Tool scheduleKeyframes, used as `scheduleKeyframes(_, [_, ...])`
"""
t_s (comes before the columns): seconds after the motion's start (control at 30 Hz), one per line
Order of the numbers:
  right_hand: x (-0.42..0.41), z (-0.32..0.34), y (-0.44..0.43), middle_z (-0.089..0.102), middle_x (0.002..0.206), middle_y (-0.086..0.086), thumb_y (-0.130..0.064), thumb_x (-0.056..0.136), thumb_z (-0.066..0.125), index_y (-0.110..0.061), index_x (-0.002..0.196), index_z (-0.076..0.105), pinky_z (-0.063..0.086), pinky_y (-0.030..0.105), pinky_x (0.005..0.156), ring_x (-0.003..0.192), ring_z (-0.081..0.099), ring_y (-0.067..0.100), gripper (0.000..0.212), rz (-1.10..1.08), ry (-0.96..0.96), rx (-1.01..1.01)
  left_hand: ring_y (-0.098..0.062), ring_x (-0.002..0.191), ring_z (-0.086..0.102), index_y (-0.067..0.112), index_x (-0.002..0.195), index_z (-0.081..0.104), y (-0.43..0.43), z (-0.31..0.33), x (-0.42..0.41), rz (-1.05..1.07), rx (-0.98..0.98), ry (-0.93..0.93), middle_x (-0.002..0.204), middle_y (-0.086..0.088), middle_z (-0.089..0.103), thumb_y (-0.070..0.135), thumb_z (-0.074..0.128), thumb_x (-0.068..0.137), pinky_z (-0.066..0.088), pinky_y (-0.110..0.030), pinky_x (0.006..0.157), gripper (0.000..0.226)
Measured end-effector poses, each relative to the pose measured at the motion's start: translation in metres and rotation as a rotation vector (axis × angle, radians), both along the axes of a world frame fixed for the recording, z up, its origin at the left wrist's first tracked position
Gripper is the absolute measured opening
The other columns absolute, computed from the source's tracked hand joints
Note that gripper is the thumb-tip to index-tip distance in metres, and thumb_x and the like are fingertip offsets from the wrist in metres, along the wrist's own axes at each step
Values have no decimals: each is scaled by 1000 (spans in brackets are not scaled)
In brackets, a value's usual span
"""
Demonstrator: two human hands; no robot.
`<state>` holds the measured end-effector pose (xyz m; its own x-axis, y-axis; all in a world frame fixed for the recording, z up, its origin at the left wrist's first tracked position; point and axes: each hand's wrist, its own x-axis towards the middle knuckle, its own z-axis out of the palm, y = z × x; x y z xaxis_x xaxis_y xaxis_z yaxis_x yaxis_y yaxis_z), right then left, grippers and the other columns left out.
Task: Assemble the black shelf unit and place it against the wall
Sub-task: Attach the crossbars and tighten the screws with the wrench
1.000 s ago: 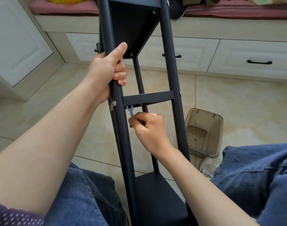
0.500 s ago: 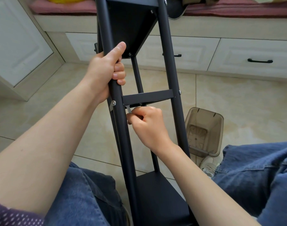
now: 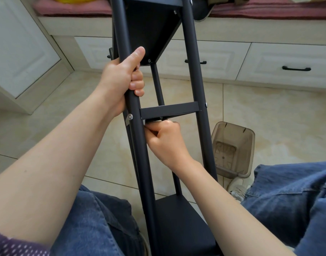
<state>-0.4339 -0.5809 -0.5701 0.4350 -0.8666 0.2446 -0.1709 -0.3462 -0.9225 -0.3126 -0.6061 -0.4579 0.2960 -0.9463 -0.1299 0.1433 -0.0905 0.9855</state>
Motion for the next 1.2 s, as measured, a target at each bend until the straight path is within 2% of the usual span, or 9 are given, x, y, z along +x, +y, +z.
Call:
scheduleKeyframes(0.27, [16, -16, -6, 45, 55, -24, -2, 93, 63, 0, 71, 69, 33, 4, 56, 54, 51, -2, 23, -95, -102, -141, -6, 39, 28, 19, 74, 40, -2, 0, 0, -1, -2, -5, 50, 9, 28, 39, 60, 100, 30, -18, 40, 38])
scheduleKeyframes(0.4, [18, -18, -9, 51, 61, -13, -2, 92, 63, 1, 77, 72, 34, 3, 60, 55, 49, -6, 18, -134, -83, -206, -6, 39, 28, 19, 75, 41, -2, -1, 1, 1, 0, -3, 50, 9, 28, 39, 60, 100, 30, -18, 40, 37])
scheduleKeyframes(0.5, [12, -20, -8, 59, 62, -8, -7, 94, 62, -2, 78, 72, 42, 11, 62, 55, 50, 6, 19, -139, -46, -240, -6, 39, 28, 19, 75, 40, -3, -1, 1, 2, -5, 0, 49, 10, 28, 38, 60, 100, 30, -18, 40, 38])
scheduleKeyframes(0.57, [4, -20, -6, 62, 59, 1, -16, 97, 59, -6, 74, 68, 51, 31, 61, 54, 54, 19, 27, -106, 54, -156, -5, 39, 29, 19, 74, 41, -3, -2, 1, -4, -6, 2, 49, 10, 29, 38, 60, 100, 31, -18, 40, 38])
scheduleKeyframes(0.63, [-9, -17, -4, 60, 58, 8, -21, 98, 56, -8, 74, 67, 52, 38, 61, 56, 56, 28, 30, -38, 237, -59, -5, 39, 29, 19, 75, 41, -3, -2, 2, -6, -5, 4, 49, 10, 30, 39, 60, 100, 31, -18, 40, 37])
scheduleKeyframes(0.77, [-39, 8, 3, 65, 74, 5, -24, 99, 52, -11, 93, 73, 47, 31, 56, 60, 57, 20, 24, 130, 568, 91, -5, 39, 29, 19, 75, 41, -3, -2, 1, 1, -3, 5, 50, 9, 29, 39, 60, 100, 31, -18, 40, 37])
scheduleKeyframes(0.83, [-50, 29, 7, 66, 80, 6, -22, 98, 51, -10, 91, 71, 53, 33, 56, 64, 60, 22, 24, 167, 679, 121, -5, 39, 28, 19, 74, 41, -3, -1, 1, 3, -4, 6, 50, 9, 29, 39, 60, 100, 31, -18, 40, 37])
scheduleKeyframes(0.93, [-63, 64, 12, 59, 78, 7, -18, 94, 47, -10, 80, 59, 43, 28, 51, 62, 54, 24, 20, 188, 876, 88, -5, 39, 29, 19, 74, 41, -2, -1, 0, 1, -5, 10, 49, 10, 29, 39, 60, 100, 31, -18, 40, 37])
scheduleKeyframes(1.2, [-94, 138, -10, 62, 86, 1, -20, 96, 52, -19, 80, 65, 39, 25, 54, 73, 55, 14, 20, 220, 1110, 106, -7, 40, 29, 19, 76, 41, 4, -2, 4, 10, -19, 8, 51, 8, 29, 37, 61, 99, 32, -19, 39, 36])
